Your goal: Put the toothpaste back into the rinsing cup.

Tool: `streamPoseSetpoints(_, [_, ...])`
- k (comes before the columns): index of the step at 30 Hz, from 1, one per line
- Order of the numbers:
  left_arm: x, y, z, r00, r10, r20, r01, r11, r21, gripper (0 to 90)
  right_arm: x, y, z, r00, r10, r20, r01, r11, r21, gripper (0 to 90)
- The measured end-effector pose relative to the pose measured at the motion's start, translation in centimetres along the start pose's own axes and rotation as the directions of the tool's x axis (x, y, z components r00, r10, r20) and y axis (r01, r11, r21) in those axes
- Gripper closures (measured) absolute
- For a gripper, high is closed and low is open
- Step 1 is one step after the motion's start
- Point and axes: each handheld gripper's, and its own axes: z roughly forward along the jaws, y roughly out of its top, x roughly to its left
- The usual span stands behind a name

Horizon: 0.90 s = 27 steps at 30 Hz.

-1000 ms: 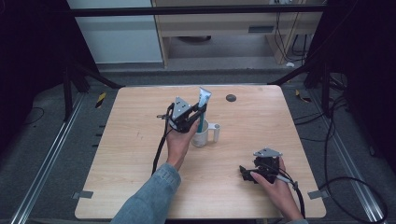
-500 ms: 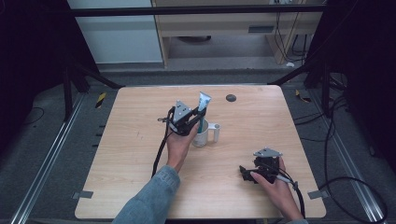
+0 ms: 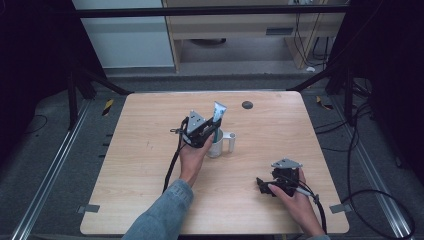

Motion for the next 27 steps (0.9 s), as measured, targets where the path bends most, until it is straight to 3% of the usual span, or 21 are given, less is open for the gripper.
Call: streamPoseSetpoints(27, [0.2,-1.2,0.1,0.9999,-0.009,-0.01,0.009,0.9995,0.03,75.8,0.0,0.0,0.0,1.0,0.001,0.0,-0.001,1.0,0.001,0.6])
